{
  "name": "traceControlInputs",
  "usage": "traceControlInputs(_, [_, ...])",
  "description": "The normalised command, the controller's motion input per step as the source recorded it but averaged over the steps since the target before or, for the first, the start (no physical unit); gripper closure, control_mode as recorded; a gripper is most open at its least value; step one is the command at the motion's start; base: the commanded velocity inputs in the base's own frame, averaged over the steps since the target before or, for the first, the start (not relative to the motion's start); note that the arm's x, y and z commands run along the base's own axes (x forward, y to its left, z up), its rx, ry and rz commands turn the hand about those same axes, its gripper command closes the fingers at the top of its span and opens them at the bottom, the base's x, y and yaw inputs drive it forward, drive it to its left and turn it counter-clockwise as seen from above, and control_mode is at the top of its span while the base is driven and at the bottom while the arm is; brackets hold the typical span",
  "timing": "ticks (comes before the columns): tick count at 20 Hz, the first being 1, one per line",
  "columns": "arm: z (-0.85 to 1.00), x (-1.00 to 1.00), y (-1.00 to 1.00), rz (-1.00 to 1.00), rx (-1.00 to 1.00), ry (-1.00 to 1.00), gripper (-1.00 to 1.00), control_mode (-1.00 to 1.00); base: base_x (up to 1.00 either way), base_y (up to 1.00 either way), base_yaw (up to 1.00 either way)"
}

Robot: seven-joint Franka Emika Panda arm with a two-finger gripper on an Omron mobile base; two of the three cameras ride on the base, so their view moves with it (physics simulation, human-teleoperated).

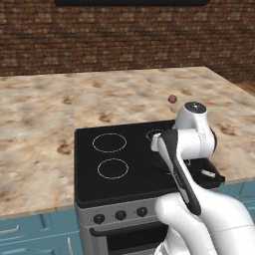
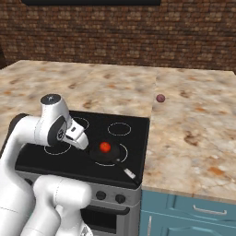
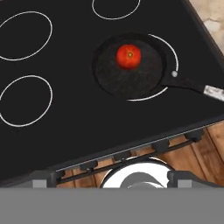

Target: Place the pan on the front right burner on the stove. Then place the tomato and the onion in the pan and turn on the front right burner.

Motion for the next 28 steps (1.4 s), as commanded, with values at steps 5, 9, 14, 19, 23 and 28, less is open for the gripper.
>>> traceControlInputs(5, [0.0,0.0,0.0,0.0,0.0,0.0,-1.0,1.0,-0.69,0.0,0.0])
traceControlInputs(9, [0.0,0.0,0.0,0.0,0.0,0.0,-1.0,1.0,-0.63,0.0,0.0])
traceControlInputs(14, [0.0,0.0,0.0,0.0,0.0,0.0,-1.0,1.0,-0.08,-0.54,0.0])
traceControlInputs(19, [0.0,0.0,0.0,0.0,0.0,0.0,-1.0,1.0,0.06,-0.99,0.0])
traceControlInputs(23, [0.0,0.0,0.0,0.0,0.0,0.0,-1.0,1.0,0.03,-1.0,0.0])
traceControlInputs(28, [0.0,0.0,0.0,0.0,0.0,0.0,-1.0,1.0,0.0,-1.0,0.0])
